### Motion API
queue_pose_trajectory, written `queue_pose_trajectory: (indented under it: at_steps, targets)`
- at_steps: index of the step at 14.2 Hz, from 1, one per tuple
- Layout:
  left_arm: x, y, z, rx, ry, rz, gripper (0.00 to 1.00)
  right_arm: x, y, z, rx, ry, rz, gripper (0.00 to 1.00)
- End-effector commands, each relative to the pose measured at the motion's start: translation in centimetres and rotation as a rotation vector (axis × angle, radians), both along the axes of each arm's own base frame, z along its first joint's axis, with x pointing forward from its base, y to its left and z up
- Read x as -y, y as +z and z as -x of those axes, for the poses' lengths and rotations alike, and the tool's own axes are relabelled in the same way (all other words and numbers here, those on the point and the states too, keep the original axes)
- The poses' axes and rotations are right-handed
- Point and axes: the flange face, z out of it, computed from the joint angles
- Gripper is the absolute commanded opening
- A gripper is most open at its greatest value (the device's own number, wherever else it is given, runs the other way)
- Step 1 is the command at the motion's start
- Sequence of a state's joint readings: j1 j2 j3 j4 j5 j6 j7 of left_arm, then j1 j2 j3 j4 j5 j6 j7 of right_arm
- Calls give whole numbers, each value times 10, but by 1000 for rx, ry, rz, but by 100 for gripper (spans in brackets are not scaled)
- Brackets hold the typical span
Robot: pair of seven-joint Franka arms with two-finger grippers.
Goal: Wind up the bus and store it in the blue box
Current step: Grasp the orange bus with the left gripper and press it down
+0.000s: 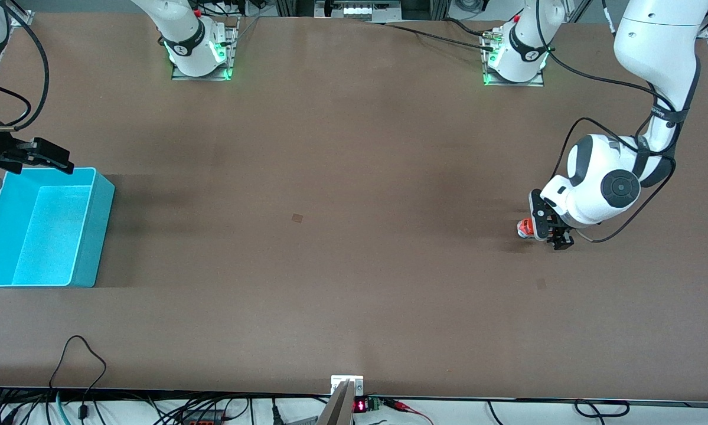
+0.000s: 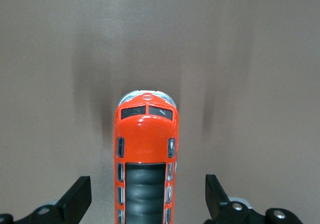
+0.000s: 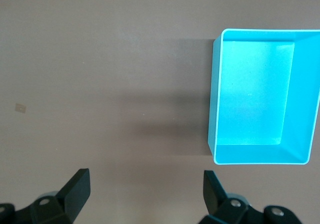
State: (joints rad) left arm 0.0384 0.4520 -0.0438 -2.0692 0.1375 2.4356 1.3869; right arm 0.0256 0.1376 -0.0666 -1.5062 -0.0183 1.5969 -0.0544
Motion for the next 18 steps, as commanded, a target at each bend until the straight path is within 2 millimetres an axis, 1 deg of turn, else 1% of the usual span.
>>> queue_pose_trajectory:
  at_steps: [1,2,3,4,5,9,11,15,16,18]
  targets:
    - [2,6,4,20,-34,-3,72,2,4,-2,7,8,1,100]
    - [3,4,5,14,-34,-1,55,2,4,-2,7,8,1,100]
    - [3,2,7,9,-34,-1,42,2,4,-2,7,7,3,100]
    - [4,3,7,11,-36,-1,38,2,4,-2,7,8,1,100]
    - [6,3,7,11,-41,-2,36,2,4,-2,7,8,1,100]
    - [7,3,6,12,-49,-1,36,2,4,-2,7,7,1,100]
    - [7,-2,7,4,-51,-1,37,2,4,-2,7,8,1,100]
    - [2,-4,7,3,-59,0,37,2,4,-2,7,8,1,100]
    - [-2,-6,5,2,-83,4,37,2,4,-2,7,8,1,100]
    - [-23,-10,5,-4,-92,8,37,2,4,-2,6,8,3,100]
